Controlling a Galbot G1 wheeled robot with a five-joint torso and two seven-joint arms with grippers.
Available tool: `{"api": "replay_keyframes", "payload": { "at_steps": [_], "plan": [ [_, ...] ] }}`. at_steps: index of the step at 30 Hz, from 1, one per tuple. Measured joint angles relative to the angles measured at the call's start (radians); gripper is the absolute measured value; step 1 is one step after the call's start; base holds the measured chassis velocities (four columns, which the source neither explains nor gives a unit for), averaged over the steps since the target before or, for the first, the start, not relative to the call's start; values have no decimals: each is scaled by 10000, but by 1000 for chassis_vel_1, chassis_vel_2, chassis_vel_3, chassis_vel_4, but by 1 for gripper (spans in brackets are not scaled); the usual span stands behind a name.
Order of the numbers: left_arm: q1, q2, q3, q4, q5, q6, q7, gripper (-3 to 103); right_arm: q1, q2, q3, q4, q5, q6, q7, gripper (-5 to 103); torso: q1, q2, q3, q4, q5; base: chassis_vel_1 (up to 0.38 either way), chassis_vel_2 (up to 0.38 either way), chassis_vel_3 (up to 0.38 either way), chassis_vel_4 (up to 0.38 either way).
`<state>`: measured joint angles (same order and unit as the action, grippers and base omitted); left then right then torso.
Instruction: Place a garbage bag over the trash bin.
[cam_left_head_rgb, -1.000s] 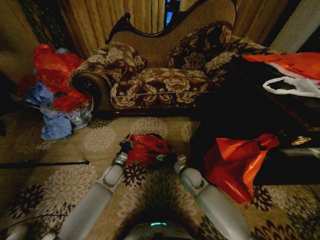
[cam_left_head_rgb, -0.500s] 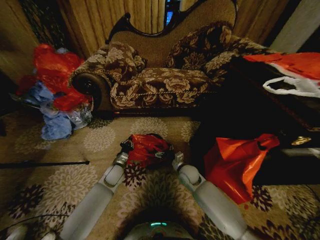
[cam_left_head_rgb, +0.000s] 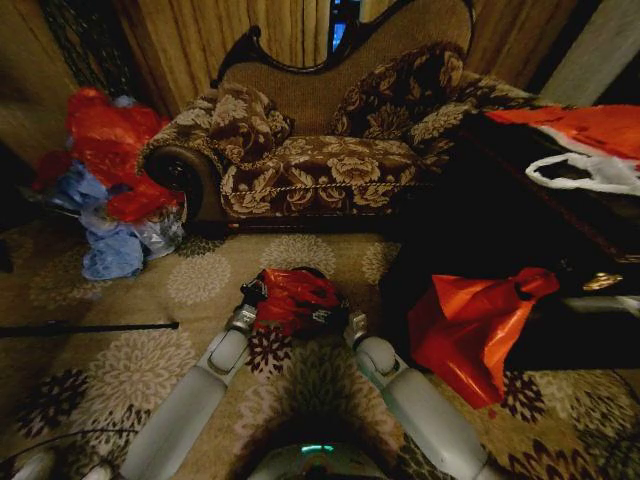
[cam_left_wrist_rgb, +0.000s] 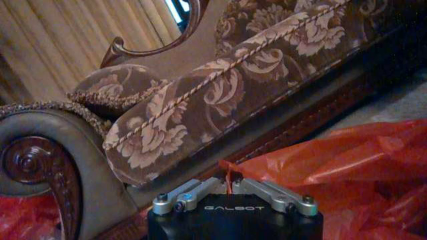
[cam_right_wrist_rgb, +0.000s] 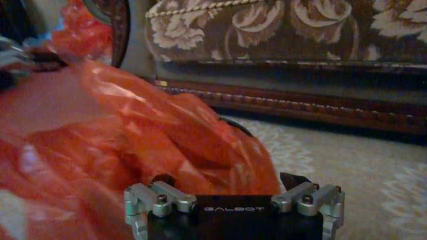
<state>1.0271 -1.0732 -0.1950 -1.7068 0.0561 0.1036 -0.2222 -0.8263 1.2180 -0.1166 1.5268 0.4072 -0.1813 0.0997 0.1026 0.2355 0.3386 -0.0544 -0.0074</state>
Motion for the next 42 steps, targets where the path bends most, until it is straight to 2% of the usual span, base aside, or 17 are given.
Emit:
{"api": "replay_keyframes", "payload": {
  "at_steps": [11, 20, 24, 25, 27, 29, 32, 33, 36, 37, 40, 41, 42],
  "plan": [
    [273, 138, -226, -203, -95, -54, 32, 0, 1322, 123, 52, -1051, 59, 127, -5, 100, 0, 0, 1, 1, 0, 0, 0, 0, 0],
    [448, 220, -413, -238, -112, -190, 12, 0, 1783, -64, 4, -1223, 837, -59, -106, 103, 1, 0, 1, 0, 0, 0, 0, 0, 0],
    [452, 145, -421, -210, -112, -227, -21, 0, 1844, -2, -83, -1286, 1199, -87, -245, 82, 1, 0, 1, 0, 1, 0, 0, 0, 0],
    [452, 145, -421, -210, -112, -227, -21, 0, 1844, -2, -83, -1286, 1199, -87, -245, 82, 1, 0, 1, 0, 1, 0, 0, 0, 0],
    [452, 110, -421, -195, -110, -237, -32, 0, 1888, 13, -107, -1326, 1475, -127, -370, 71, 1, 1, 0, 0, 1, 0, 0, 0, 0],
    [452, 86, -421, -179, -103, -243, -38, 0, 1908, 23, -114, -1345, 1708, -181, -435, 71, 1, 2, 0, 0, 0, 0, 0, 0, 0],
    [452, 40, -420, -136, -77, -284, -44, 0, 1943, 69, -126, -1428, 2504, -352, -506, 54, 0, 2, 0, 0, 0, 0, 0, 0, 0],
    [452, 40, -420, -136, -77, -284, -44, 0, 1943, 69, -126, -1428, 2504, -352, -506, 54, 0, 2, 0, 0, 0, 0, 0, 0, 0],
    [436, 15, -418, -97, -74, -303, -46, 0, 1954, 17, -130, -1474, 2734, -369, -556, 38, 1, 2, 0, 0, 1, 0, 0, 0, 0],
    [436, 15, -418, -97, -74, -303, -46, 0, 1954, 17, -130, -1474, 2734, -369, -556, 38, 1, 2, 0, 0, 1, 0, 0, 0, 0],
    [364, -57, -417, -35, -124, -304, -62, 0, 2010, -141, -209, -1207, 2825, -373, -514, 22, 0, 2, 0, 0, 0, 0, 0, 0, 0],
    [364, -57, -417, -35, -124, -304, -62, 0, 2010, -141, -209, -1207, 2825, -373, -514, 22, 0, 2, 0, 0, 0, 0, 0, 0, 0],
    [343, -78, -416, -29, -198, -290, -80, 0, 2057, -192, -217, -1147, 2836, -373, -500, 16, 1, 2, 0, 0, 0, 0, 0, 0, 0]
  ]
}}
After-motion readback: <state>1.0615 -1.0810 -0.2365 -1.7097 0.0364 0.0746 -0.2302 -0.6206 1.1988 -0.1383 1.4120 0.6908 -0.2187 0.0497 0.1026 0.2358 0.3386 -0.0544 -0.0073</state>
